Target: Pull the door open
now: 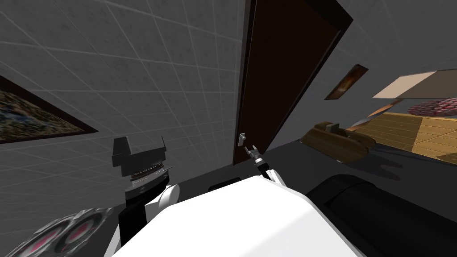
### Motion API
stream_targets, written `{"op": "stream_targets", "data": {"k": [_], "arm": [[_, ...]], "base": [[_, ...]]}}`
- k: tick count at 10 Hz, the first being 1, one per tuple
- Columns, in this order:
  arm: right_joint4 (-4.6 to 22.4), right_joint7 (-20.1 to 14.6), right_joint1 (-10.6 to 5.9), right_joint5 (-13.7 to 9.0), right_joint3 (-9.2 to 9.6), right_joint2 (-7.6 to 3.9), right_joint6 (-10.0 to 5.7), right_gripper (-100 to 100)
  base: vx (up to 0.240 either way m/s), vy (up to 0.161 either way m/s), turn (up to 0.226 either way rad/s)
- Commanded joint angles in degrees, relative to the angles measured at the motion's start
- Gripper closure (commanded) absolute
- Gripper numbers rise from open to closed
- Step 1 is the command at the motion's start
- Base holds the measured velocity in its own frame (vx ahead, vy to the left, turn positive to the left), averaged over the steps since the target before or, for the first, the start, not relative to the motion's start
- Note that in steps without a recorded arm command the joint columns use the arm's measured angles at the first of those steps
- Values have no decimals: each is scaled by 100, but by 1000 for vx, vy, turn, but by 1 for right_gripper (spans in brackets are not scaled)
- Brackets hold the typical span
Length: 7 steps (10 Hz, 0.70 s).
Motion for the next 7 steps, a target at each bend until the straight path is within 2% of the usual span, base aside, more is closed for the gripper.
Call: {"op": "stream_targets", "data": {"k": [1,3,4,5,7], "arm": [[80,114,-2,161,-56,85,9,-100],[223,280,-17,367,-147,233,-6,-100],[194,224,-16,292,-127,182,-14,-100],[337,250,-93,224,-249,-25,-45,-100],[559,263,-219,94,-439,-231,-91,-100]], "base": [[53,-167,189],[57,-145,186],[23,-69,42],[88,16,112],[163,43,118]]}}
